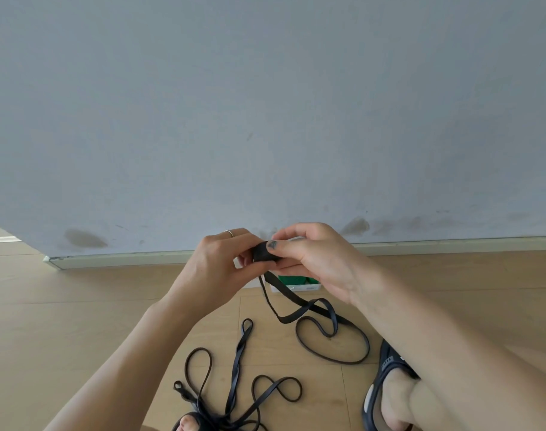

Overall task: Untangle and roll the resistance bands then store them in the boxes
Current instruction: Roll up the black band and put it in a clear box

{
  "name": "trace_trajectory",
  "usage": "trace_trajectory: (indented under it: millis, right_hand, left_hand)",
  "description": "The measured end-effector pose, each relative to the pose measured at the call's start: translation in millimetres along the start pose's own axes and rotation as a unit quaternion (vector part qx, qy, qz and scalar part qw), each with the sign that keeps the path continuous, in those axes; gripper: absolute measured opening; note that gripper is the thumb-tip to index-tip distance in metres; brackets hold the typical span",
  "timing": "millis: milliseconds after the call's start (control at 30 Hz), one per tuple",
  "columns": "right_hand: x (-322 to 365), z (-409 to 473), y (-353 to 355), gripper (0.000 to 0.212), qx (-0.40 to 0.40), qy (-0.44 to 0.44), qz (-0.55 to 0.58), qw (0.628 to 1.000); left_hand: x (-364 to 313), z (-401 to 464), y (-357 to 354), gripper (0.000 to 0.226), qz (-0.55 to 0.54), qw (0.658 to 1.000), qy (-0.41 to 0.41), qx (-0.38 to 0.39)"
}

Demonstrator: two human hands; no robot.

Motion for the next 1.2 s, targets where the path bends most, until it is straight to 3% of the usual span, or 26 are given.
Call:
trace_trajectory:
  millis: [167, 400, 533, 600, 733, 867, 1033, 1133, 1200]
  right_hand:
    - [3.2, 2.8, 1.0, 0.029, 0.017, -0.001, 0.049, 0.999]
    - [-1.9, 6.1, -6.5, 0.035, 0.083, -0.008, 0.051, 0.995]
    - [4.7, 14.2, -10.6, 0.061, 0.069, 0.037, 0.028, 0.997]
    - [7.2, 13.2, -31.1, 0.075, 0.12, 0.059, 0.053, 0.99]
    - [1.4, 3.1, -57.7, 0.079, 0.219, 0.062, 0.022, 0.973]
    - [1.7, 6.1, -43.6, 0.064, 0.232, 0.069, -0.099, 0.965]
    - [10.8, 0.3, -33.3, 0.044, 0.242, 0.071, -0.168, 0.953]
    - [26.1, 1.7, -22.0, 0.033, 0.165, 0.135, -0.241, 0.947]
    - [35.5, 1.9, -16.6, 0.034, 0.084, 0.222, -0.331, 0.913]
  left_hand:
    - [-12.0, -0.1, 3.0, 0.023, -0.025, 0.999, -0.024, -0.014]
    - [-11.3, 1.5, 11.4, 0.009, -0.031, 0.999, -0.006, -0.011]
    - [-3.2, -0.1, 13.9, 0.014, -0.107, 0.991, 0.074, -0.014]
    - [-3.6, -0.5, 9.4, 0.013, -0.147, 0.985, 0.091, 0.0]
    - [-5.3, -3.5, 4.4, 0.008, -0.191, 0.977, 0.089, 0.038]
    - [2.0, -8.3, 14.8, 0.014, -0.138, 0.987, 0.068, 0.035]
    - [-11.7, -12.2, 17.5, 0.014, -0.058, 0.997, -0.037, 0.031]
    - [-16.6, -12.3, 18.0, 0.017, -0.019, 0.997, -0.079, 0.011]
    - [-7.3, -10.6, 14.6, 0.028, -0.031, 0.999, -0.04, 0.019]
Point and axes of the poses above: each hand's wrist, its own z-axis towards the middle knuckle, its own y-axis out of the back of the hand, x = y × z, the point moved 10 cm from there along z, towards the middle knuckle, and after that the axes turned 6 degrees about y, right-handed, at the moved point
